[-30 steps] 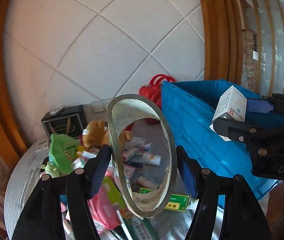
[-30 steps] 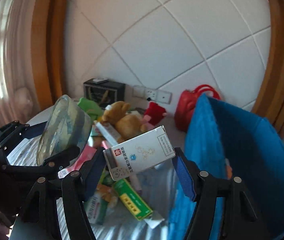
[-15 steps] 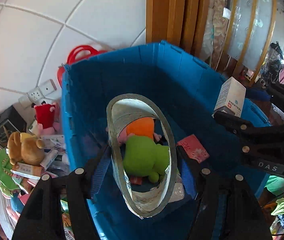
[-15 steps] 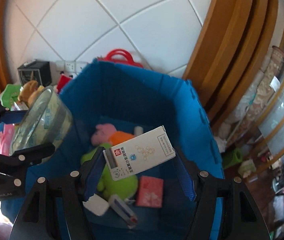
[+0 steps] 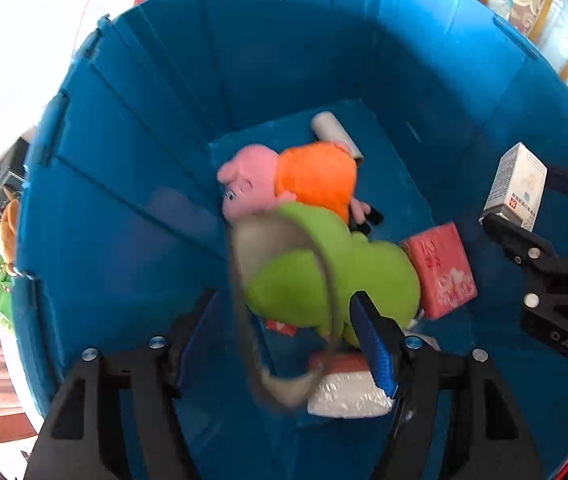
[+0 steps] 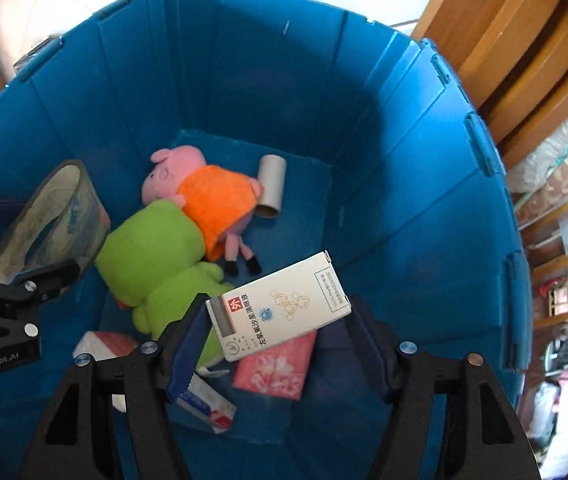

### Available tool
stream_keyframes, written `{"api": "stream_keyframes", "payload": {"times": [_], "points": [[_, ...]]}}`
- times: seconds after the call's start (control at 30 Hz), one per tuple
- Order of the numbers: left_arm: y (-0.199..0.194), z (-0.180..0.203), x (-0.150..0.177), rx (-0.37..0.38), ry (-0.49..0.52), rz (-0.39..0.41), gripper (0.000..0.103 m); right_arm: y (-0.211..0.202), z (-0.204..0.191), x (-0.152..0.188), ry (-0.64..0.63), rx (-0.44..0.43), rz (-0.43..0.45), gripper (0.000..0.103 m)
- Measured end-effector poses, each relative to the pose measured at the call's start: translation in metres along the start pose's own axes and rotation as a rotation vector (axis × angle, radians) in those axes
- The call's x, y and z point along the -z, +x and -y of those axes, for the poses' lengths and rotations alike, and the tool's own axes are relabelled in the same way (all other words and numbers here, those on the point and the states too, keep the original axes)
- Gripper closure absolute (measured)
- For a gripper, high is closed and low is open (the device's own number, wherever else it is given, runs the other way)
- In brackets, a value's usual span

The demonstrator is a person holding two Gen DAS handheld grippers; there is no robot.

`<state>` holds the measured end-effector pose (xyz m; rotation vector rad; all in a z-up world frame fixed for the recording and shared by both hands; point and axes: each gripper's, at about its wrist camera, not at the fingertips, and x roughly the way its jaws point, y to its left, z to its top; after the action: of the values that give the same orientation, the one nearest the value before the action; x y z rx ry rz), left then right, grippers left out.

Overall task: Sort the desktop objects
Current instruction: 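Carry the tape roll and white medicine box over the blue crate, then open both tools to drop the tape roll and white box into the crate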

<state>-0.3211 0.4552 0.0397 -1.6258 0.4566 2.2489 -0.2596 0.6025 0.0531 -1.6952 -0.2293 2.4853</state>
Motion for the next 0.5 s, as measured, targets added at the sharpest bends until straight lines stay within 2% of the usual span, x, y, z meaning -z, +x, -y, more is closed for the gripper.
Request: {"api": "stream_keyframes", "payload": {"times": [0.13, 0.3, 0.37, 0.43, 0.5], "points": [[-0.007, -0.006, 0.000, 0.001, -0.002, 0.030, 0.036, 0.010, 0.006, -0.010, 0.008, 0.010, 0.027, 0.035], [-0.004, -0.008, -0.005, 0.005, -0.010, 0.018, 0.036, 0.008, 0.007, -0.017, 0.010, 0.054, 0.073, 0.031], [-0.001, -0.008, -0.009, 0.003, -0.012, 0.013, 0.036, 0.006, 0.008, -0.022, 0.015, 0.062, 0.093, 0.009], [-0.002, -0.008, -0.009, 0.002, -0.012, 0.011, 0.036, 0.002, 0.009, -0.024, 0.016, 0.072, 0.109, 0.004], [-0.004, -0.008, -0.009, 0.004, -0.011, 0.012, 0.036, 0.000, 0.009, -0.028, 0.010, 0.081, 0.118, 0.004]]}}
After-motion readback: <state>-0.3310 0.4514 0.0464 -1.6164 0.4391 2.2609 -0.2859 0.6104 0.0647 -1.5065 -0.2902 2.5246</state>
